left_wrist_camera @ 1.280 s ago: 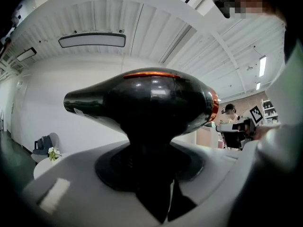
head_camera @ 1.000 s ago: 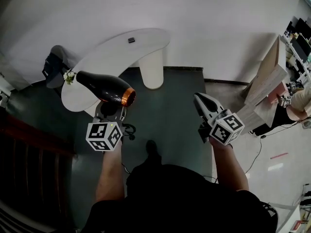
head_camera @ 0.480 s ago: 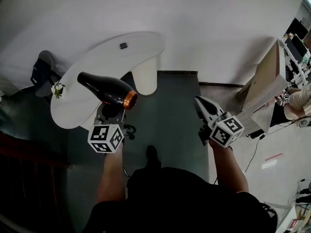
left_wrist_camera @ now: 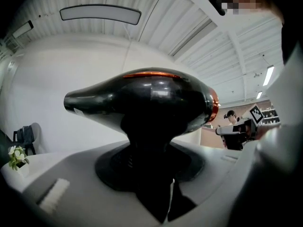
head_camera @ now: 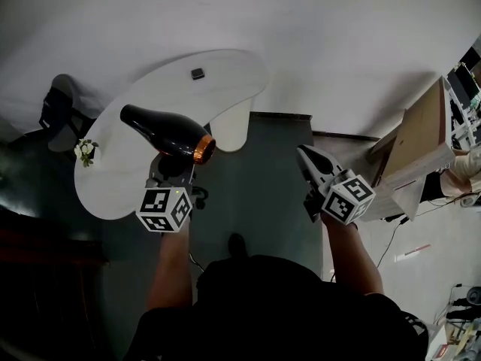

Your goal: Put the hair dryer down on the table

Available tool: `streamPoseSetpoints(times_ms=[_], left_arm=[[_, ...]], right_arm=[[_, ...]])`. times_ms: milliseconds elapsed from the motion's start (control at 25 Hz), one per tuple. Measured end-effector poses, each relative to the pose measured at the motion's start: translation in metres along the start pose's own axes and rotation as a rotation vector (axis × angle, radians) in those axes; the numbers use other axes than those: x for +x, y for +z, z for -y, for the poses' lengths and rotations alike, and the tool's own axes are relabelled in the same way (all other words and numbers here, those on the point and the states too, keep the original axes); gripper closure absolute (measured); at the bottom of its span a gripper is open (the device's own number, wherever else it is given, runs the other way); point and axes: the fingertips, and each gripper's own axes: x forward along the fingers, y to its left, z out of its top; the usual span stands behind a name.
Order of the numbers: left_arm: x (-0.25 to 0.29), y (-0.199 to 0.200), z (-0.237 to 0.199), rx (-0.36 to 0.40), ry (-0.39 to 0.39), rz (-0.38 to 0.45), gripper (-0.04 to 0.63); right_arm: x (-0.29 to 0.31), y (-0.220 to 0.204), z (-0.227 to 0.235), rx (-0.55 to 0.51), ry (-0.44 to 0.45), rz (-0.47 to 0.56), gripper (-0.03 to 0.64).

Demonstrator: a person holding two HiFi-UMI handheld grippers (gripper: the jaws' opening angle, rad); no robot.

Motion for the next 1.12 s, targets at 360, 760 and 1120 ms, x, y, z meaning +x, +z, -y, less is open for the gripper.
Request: streamPoseSetpoints(times_ms=[360, 760, 1120], left_arm=[[0.032, 0.023, -0.052, 0.020, 0.001, 0.036, 0.425], [0.097, 0.031, -0.083, 0.027, 0.019, 0.023, 0.425], [0.222, 0.031, -0.095, 0.009, 0.020, -0.002, 0.425]], right_arm=[[0.073, 0.017, 0.006, -0.028, 0.027, 0.018, 0.604], [0.137, 0.022, 0.057, -0.006, 0.069, 0.021, 0.604], [0.209, 0.026, 0.172, 0.039, 0.084, -0.002, 0.604]])
